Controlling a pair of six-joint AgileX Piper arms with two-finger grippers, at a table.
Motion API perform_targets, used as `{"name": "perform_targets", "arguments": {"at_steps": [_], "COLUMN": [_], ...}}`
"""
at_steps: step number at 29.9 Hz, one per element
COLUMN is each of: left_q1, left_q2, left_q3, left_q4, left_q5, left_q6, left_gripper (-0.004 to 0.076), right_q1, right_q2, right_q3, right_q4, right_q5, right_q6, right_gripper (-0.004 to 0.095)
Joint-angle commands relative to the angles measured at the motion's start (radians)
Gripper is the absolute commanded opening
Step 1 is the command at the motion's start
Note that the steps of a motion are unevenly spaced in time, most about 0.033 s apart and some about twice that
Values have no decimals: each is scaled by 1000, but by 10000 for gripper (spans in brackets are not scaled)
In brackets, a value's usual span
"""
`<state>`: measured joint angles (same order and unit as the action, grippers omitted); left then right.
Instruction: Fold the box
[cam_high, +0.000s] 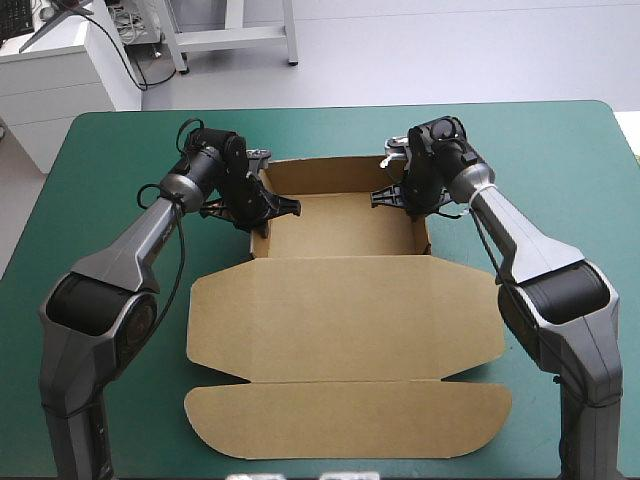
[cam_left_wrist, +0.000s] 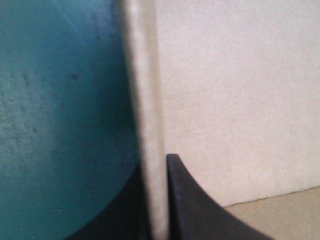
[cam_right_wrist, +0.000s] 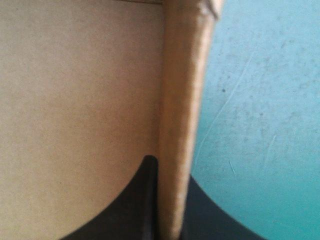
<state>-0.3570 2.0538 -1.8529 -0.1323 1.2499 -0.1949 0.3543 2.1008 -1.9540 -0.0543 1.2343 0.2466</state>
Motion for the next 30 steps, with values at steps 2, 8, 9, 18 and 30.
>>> {"name": "perform_targets", "arguments": {"at_steps": [2, 8, 9, 18, 30], "left_q1": [-14, -14, -14, -14, -10], "left_q2": [-44, -44, -44, -44, -44], "left_q3": [-27, -27, -27, -34, -88], "left_q4": [-63, -69, -69, -71, -51], "left_q5": [20, 15, 15, 3, 21], "left_q6": [40, 45, 45, 104, 104], "left_gripper": [0, 178, 235, 592, 592], "right_q1": [15, 31, 33, 32, 32], "right_q2": [-38, -38, -38, -38, -58], "right_q3": [-19, -19, -21, -53, -70], "right_q4": [73, 10, -12, -58, -135], "right_q5": [17, 17, 17, 17, 17], "right_q6": [-27, -27, -27, -8, -4], "right_gripper": [1, 184, 277, 619, 619]}}
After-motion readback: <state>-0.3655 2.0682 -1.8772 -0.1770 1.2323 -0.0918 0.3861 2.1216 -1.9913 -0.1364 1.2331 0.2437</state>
